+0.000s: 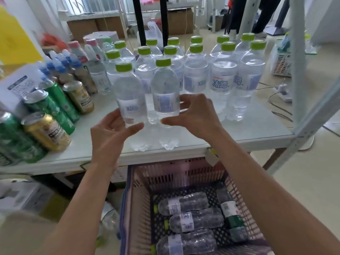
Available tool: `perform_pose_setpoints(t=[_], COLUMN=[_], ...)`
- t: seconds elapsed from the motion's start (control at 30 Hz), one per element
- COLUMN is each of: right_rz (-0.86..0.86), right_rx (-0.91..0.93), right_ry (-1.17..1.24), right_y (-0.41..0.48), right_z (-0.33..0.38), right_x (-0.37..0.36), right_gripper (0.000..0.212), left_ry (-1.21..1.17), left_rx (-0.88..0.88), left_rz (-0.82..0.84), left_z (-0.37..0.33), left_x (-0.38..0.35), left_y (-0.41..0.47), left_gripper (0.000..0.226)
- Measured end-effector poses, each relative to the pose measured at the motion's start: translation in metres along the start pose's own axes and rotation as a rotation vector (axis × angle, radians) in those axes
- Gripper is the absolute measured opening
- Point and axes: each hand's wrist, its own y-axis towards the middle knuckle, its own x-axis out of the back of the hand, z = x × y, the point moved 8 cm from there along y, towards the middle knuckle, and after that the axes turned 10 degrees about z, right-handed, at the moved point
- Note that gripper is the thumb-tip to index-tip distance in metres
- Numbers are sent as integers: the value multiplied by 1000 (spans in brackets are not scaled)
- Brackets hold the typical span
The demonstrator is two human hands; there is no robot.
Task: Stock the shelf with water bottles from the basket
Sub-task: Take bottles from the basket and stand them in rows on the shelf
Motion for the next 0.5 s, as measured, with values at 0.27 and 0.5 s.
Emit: perform_pose_setpoints(t=[0.27,0.5], right_rz=[-43,-35], right_rx=[1,34], right_ry=[110,163], right_y=[8,14], right_z=[3,-1], right_x=[-25,-40], right_gripper=[69,76], left_ry=[-48,-21], left_rx=[-5,-32], left_rz=[-97,-113], left_z=[9,14], left_x=[1,11], left_y=[15,18], left_gripper=[68,70])
